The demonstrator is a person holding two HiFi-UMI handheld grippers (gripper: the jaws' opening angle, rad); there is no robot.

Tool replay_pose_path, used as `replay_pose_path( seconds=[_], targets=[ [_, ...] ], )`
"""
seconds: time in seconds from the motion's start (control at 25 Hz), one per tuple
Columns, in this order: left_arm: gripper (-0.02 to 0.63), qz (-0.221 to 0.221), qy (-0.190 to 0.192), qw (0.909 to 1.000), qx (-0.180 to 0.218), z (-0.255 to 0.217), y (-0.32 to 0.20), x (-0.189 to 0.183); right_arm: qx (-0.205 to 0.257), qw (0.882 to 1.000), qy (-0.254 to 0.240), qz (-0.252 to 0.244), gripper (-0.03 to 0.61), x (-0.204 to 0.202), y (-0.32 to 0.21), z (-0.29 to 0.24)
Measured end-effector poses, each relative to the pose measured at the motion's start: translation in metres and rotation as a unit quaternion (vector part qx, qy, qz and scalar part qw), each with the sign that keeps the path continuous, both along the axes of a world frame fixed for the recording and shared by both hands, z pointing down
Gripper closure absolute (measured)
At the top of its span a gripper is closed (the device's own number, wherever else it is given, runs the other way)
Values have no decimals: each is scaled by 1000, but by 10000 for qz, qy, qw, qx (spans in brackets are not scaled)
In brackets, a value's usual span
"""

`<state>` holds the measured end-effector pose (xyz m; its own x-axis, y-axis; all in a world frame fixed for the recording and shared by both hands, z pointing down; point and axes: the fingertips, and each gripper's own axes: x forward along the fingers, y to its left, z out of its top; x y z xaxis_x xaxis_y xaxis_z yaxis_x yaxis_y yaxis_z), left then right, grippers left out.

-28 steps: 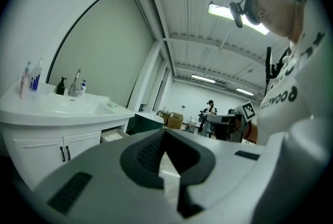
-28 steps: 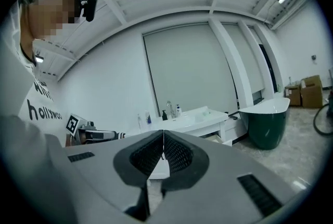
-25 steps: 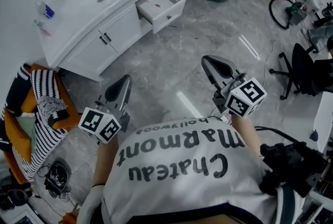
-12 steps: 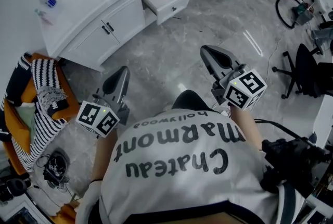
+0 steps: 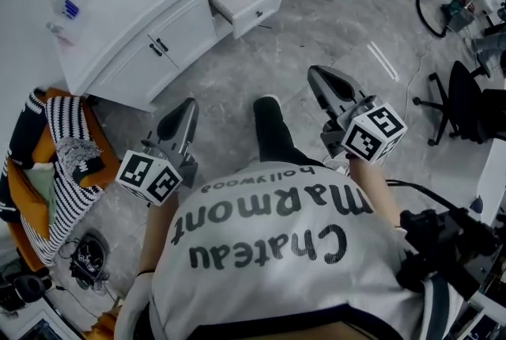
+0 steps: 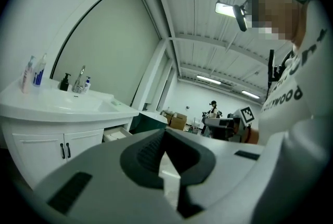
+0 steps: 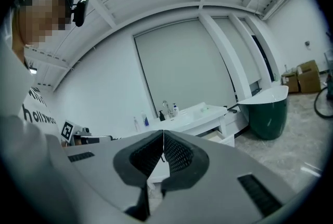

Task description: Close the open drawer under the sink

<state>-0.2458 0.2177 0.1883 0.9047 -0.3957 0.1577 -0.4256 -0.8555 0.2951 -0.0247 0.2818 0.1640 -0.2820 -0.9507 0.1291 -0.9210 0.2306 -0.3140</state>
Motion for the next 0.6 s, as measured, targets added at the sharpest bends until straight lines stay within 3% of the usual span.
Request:
replay_pose_path(
  seconds=[0.6],
  targets=[
    [606, -217, 22, 9994, -252, 6, -51, 42, -187, 9994, -160, -244, 568, 33, -71, 19]
  ],
)
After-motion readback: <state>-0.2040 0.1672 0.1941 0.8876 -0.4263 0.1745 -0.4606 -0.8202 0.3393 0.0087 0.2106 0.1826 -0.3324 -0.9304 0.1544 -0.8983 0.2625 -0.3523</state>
